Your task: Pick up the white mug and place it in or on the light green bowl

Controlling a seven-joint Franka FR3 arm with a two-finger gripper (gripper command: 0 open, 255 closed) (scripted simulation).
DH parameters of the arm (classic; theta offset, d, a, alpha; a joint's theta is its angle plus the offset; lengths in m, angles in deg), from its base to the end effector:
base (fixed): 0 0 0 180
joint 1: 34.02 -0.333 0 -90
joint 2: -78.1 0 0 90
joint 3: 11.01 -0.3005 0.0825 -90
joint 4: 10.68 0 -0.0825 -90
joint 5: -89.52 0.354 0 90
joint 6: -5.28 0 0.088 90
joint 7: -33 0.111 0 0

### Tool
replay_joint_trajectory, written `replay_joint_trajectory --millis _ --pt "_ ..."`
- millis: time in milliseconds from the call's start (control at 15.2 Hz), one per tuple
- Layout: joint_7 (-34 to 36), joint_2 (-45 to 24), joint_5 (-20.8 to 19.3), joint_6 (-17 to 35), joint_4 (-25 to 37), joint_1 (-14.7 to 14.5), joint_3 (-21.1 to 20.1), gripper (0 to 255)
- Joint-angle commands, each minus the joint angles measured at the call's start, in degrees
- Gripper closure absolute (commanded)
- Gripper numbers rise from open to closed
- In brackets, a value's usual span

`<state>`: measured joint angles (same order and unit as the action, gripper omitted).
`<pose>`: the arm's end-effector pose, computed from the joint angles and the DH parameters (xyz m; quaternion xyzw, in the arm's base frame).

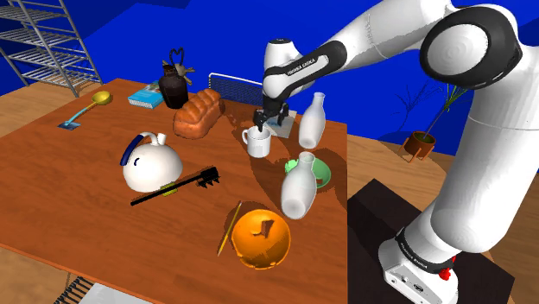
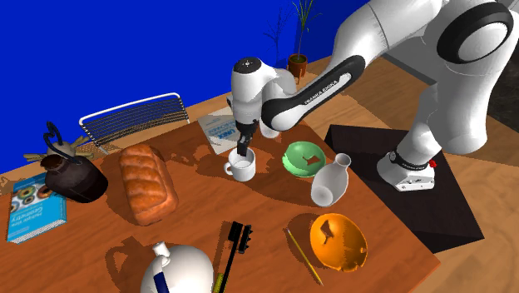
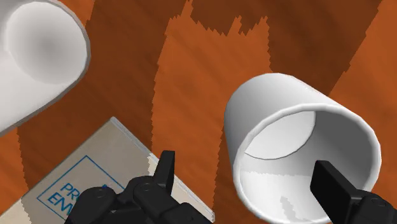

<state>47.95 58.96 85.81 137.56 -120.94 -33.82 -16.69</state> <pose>0.5936 0.0525 0.3234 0.9975 -0.0646 0.0273 0.0036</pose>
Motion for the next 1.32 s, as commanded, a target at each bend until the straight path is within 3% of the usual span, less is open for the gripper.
replay_joint_trajectory --millis 0,396,858,924,1254 --pt "0.08 -1.52 -0.2 1.22 0.23 -0.04 0.11 0" --pt "0.38 -4.35 -0.66 4.54 -0.26 -0.17 0.34 0" --pt "0.38 -4.35 -0.66 4.53 -0.26 -0.17 0.34 0" --pt "0.38 -4.35 -0.66 4.53 -0.26 -0.17 0.34 255" --pt "0.38 -4.35 -0.66 4.53 -0.26 -0.17 0.34 255"
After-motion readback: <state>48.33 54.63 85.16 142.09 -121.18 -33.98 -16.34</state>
